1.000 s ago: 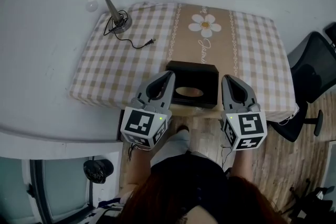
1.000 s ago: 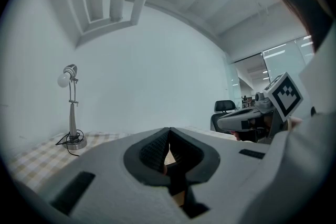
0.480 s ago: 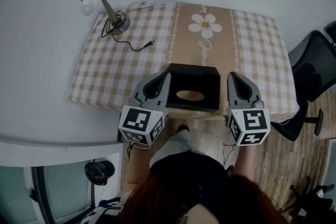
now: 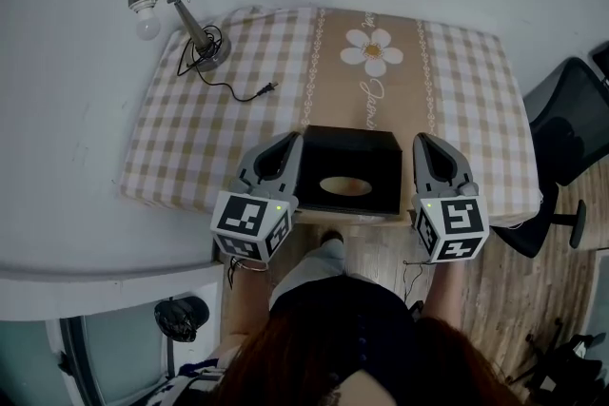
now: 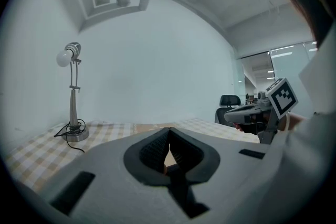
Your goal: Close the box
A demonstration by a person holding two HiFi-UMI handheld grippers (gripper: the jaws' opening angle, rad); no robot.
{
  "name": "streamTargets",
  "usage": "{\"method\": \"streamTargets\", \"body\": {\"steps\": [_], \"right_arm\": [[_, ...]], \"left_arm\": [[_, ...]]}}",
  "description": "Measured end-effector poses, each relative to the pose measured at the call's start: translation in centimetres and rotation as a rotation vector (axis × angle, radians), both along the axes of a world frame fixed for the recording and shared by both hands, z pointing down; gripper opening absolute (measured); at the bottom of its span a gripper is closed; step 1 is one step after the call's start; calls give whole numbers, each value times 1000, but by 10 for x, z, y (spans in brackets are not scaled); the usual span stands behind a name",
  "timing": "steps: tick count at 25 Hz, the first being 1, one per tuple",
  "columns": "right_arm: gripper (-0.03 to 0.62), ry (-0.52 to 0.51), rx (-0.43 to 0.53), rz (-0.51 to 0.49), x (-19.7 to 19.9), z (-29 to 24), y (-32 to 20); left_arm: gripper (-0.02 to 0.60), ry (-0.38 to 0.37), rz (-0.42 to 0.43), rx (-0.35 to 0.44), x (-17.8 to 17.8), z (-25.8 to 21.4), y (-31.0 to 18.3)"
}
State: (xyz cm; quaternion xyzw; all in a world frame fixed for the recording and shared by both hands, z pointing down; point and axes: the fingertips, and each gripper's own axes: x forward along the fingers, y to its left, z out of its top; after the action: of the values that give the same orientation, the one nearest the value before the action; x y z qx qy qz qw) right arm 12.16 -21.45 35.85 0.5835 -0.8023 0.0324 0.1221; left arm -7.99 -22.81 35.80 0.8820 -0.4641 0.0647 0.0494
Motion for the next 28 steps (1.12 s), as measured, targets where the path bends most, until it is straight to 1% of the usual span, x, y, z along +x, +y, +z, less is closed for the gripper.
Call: {"method": "streamTargets", "body": {"steps": [11,20,28], "right_arm": [[17,-46,-100,-4,2,28,-21],[17,-61,-173,7,11,52,-34],[17,-60,-261,-20,11,77,-40]], "left_arm": [[28,-6,0,-74,-9,24,-24],[28,-21,14,-136,-13,44,-41],[28,-34,22,-198,-15,64,-53]]}}
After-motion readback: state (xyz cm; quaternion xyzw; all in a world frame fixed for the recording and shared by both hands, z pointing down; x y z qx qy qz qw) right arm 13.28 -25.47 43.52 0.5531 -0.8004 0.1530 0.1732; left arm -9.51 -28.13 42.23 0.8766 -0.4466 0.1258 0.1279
